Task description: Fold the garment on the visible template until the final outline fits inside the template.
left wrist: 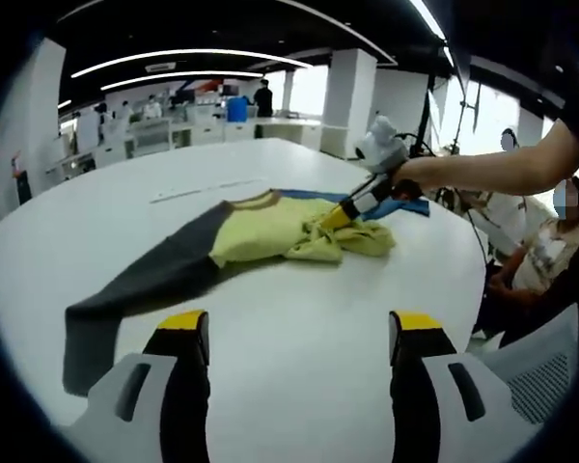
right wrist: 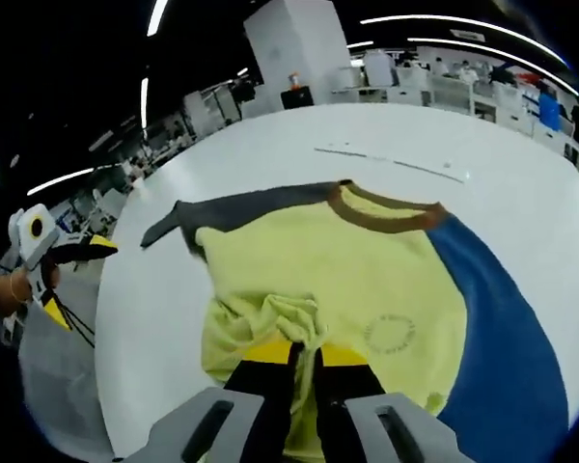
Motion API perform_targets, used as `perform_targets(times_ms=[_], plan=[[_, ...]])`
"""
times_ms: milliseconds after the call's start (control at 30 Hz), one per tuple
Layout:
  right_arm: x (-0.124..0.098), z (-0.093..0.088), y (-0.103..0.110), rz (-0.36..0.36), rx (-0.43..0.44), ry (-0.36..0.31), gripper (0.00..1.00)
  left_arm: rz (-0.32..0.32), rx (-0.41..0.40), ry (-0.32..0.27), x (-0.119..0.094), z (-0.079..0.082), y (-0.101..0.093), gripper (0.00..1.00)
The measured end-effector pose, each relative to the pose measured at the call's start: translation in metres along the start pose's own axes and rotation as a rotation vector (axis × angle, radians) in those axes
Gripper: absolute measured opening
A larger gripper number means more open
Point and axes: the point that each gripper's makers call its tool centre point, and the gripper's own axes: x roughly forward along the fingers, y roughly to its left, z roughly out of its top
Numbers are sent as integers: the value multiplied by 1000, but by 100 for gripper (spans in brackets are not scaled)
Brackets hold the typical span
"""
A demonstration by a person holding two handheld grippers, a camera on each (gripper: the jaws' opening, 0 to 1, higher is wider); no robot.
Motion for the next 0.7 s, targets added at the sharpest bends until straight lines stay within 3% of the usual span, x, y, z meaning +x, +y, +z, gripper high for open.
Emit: perform_targets(times_ms=[167, 400, 467, 700], plan=[[-1, 0, 2, -11, -12, -19, 4, 5, -15, 0, 1, -3, 2, 70], [-7, 4, -4, -46, 70, -63, 18, 17, -32, 3, 6, -3, 5, 69], [-12, 8, -4, -53, 83, -80, 25, 16, -33, -2, 8, -1, 6, 69], [-32, 15, 3, -39, 74, -116, 40, 15, -35, -10, 16, 5, 7, 68]])
